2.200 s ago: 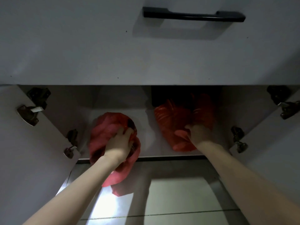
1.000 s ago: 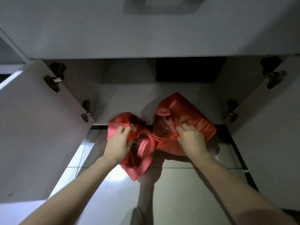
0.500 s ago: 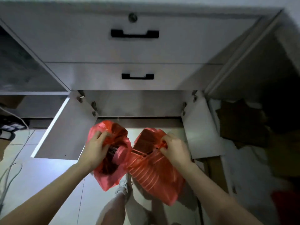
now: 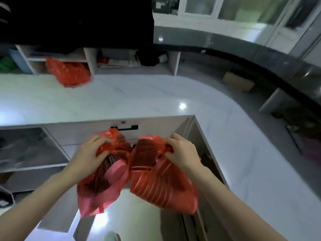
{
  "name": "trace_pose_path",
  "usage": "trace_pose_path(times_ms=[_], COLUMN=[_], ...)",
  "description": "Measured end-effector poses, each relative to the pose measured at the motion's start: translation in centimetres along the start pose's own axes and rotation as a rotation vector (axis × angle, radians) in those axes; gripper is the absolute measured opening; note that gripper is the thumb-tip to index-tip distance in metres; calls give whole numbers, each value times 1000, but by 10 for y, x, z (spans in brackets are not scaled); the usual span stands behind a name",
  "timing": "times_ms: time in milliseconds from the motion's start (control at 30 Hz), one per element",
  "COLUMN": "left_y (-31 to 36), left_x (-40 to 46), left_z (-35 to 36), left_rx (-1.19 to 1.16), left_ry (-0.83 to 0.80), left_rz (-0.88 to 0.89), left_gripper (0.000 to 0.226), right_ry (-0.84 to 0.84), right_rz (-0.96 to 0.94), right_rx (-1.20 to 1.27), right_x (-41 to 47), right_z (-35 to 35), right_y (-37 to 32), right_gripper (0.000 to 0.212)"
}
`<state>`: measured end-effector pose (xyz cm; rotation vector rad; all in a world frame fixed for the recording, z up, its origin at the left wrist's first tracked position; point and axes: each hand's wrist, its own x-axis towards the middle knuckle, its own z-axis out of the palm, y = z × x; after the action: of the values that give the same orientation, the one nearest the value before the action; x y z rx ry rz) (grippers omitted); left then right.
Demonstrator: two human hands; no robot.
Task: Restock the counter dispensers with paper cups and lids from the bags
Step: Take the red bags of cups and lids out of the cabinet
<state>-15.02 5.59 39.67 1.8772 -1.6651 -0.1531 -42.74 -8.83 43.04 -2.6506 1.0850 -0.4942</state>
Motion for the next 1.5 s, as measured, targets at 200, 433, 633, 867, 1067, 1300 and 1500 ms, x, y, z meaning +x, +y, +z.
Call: trace_pose_path(times_ms=[200, 433, 633, 867, 1067, 1300, 1500], left_y=[30, 24, 16, 32, 66, 126, 159], left_x=[103, 218, 317, 407, 486, 572, 616], left_z=[-64, -93, -58, 20, 111, 205, 259], left_rx=[-45, -82, -129, -161, -195, -216, -213], left_ry=[30, 7, -25, -70, -148, -214, -221], left_rz=[147, 287, 348, 345, 359, 374, 356], left_gripper=[22, 28, 23, 24, 27, 23, 22], right_ry=[117, 214, 241, 253, 298, 306, 266], right_rz=[39, 71, 240, 467, 535, 535, 543], right_rx=[-47, -157, -258, -290, -337, -360, -325], right_x=[69, 143, 192, 226, 259, 287, 301], right_z=[-76, -120, -127, -125, -138, -162, -157], right_y=[-1, 5, 45, 130, 227, 336, 396], right_gripper=[30, 31, 28, 26, 23, 25, 28])
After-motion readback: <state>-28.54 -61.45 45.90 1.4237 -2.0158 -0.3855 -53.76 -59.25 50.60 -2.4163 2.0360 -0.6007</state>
